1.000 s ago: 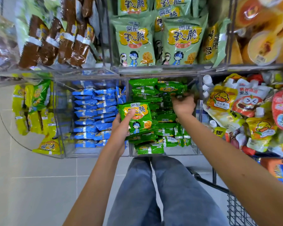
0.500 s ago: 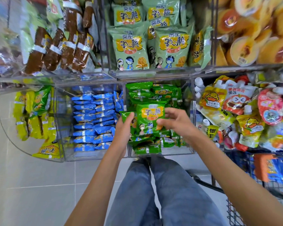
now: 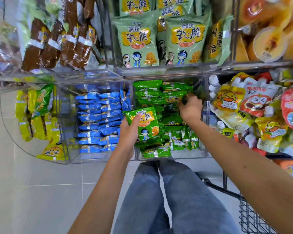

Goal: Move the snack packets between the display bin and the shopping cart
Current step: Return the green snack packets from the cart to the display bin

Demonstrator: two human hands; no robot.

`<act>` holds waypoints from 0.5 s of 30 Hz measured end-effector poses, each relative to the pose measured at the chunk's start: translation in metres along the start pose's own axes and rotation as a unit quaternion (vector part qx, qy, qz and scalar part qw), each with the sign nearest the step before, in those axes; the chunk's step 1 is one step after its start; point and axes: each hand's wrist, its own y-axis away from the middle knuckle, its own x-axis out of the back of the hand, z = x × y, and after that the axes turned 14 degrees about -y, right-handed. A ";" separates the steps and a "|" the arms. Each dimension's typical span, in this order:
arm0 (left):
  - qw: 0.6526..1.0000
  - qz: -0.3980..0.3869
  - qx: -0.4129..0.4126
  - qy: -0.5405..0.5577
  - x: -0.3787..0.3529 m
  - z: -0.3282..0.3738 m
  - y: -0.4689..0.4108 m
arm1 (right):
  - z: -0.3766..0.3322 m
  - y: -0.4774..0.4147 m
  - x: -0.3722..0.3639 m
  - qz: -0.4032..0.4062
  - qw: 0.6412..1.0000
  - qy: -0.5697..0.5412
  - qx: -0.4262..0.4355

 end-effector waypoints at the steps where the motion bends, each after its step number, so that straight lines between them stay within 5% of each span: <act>1: 1.000 0.001 -0.002 -0.002 -0.001 0.001 0.000 | -0.001 -0.003 -0.001 -0.002 1.000 0.010 -0.008; 6: 1.000 -0.020 -0.017 -0.004 -0.006 0.002 -0.003 | -0.004 -0.002 0.004 -0.010 1.000 0.009 -0.023; 10: 0.999 -0.017 -0.034 -0.021 -0.009 0.004 0.000 | -0.002 0.033 0.016 0.053 0.985 -0.162 -0.034; 15: 0.989 -0.048 -0.124 -0.065 -0.015 0.008 0.011 | -0.012 0.080 0.032 -0.179 0.917 -0.356 -0.024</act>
